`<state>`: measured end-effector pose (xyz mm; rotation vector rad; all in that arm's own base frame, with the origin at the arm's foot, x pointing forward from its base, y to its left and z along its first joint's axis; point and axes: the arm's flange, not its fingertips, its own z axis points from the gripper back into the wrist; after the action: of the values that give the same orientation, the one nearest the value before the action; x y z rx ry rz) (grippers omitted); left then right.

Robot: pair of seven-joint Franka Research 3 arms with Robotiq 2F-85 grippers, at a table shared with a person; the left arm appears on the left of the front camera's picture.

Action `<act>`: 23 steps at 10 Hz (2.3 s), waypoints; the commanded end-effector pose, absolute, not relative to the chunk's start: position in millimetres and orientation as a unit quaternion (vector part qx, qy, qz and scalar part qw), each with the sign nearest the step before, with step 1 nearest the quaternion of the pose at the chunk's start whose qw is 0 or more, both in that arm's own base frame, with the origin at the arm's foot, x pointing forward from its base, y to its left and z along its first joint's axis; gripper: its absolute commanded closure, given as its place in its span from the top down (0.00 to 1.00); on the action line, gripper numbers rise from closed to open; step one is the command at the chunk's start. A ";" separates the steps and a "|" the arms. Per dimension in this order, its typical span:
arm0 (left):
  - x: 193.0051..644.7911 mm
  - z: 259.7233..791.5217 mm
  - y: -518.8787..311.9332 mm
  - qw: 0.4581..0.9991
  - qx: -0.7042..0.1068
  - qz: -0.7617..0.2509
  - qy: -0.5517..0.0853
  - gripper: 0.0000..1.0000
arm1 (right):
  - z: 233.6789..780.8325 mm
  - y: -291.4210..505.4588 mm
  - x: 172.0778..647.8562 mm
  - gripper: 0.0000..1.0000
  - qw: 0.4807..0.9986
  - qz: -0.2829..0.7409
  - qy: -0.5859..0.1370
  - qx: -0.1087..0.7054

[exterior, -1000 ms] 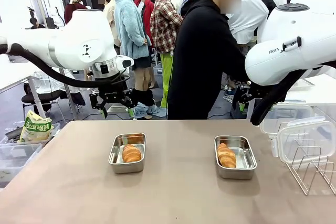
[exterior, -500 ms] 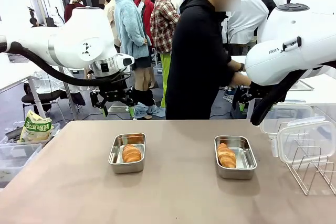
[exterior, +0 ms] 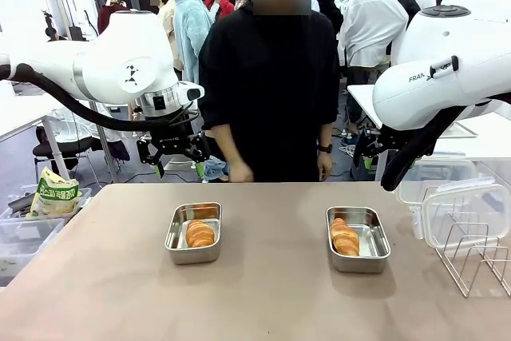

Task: Place the bread in airtight containers.
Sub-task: Pick up one Airtight Container lid and hand it to the human.

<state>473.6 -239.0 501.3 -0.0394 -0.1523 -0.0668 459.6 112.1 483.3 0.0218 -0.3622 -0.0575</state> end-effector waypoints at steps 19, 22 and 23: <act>472.9 504.3 -238.1 0.996 -0.013 -0.031 -0.081 1.00 | 515.6 103.6 468.4 1.00 0.985 -0.008 -0.151 -0.080; 472.9 504.3 -238.1 0.996 -0.013 -0.031 -0.081 1.00 | 535.5 73.1 477.5 1.00 0.992 0.088 -0.087 -0.039; 472.9 504.3 -238.1 0.996 -0.013 -0.031 -0.081 1.00 | 532.1 53.8 483.6 1.00 0.987 0.136 -0.084 -0.019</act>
<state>473.6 -239.1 501.4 -0.0393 -0.1526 -0.0670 473.2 70.2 534.0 -0.0956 -0.2076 0.1726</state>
